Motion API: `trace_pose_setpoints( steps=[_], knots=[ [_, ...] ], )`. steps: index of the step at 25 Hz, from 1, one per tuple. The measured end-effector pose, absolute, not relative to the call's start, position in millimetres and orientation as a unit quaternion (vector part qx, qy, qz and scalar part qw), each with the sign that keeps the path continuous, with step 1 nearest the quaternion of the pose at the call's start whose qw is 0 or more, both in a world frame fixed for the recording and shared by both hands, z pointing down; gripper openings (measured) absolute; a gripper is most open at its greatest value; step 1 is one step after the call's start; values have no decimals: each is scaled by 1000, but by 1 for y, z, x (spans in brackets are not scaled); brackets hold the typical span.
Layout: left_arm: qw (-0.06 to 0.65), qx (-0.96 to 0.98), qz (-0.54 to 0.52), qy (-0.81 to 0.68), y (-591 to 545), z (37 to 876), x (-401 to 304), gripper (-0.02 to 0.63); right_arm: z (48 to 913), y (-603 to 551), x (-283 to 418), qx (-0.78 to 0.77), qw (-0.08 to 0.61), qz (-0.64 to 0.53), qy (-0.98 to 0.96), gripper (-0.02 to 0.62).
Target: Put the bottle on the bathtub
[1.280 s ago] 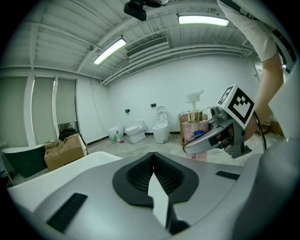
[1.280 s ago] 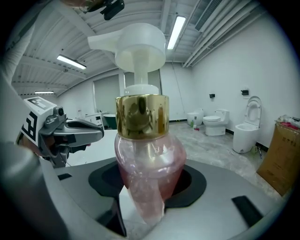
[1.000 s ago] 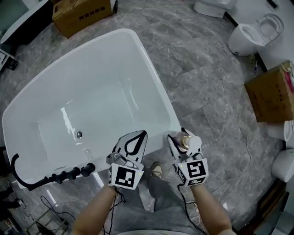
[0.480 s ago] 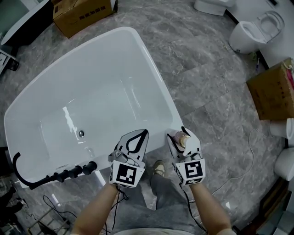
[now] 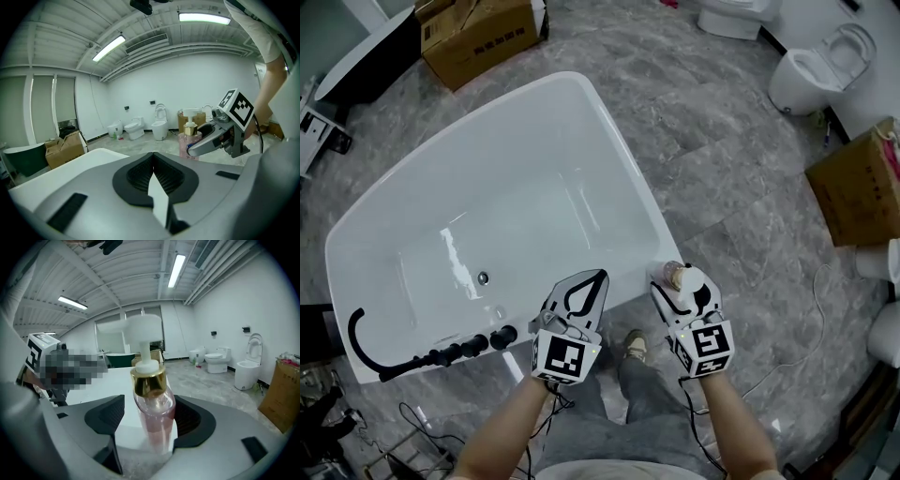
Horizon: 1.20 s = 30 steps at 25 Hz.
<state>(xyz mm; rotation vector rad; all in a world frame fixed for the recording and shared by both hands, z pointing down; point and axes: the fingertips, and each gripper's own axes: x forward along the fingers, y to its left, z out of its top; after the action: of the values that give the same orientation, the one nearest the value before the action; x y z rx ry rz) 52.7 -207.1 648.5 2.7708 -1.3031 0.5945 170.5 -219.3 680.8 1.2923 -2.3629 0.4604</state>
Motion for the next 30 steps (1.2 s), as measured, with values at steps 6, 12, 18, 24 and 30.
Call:
trace_pose_setpoints(
  steps=[6, 12, 18, 24, 30],
  knots=[
    [9, 889, 186, -418, -199, 606, 40, 18, 643, -203, 180, 473, 239, 159, -833, 328],
    [-14, 895, 172, -411, -195, 541, 35, 18, 581, -188, 185, 485, 252, 128, -828, 278],
    [-31, 898, 154, -411, -187, 470, 24, 18, 496, -180, 175, 497, 234, 86, -831, 197],
    [-37, 893, 117, -432, -176, 395, 2, 18, 395, -169, 169, 517, 150, 114, -835, 107],
    [-63, 904, 91, -413, -155, 322, -2, 18, 310, -153, 150, 497, 136, 58, -855, 66]
  ],
)
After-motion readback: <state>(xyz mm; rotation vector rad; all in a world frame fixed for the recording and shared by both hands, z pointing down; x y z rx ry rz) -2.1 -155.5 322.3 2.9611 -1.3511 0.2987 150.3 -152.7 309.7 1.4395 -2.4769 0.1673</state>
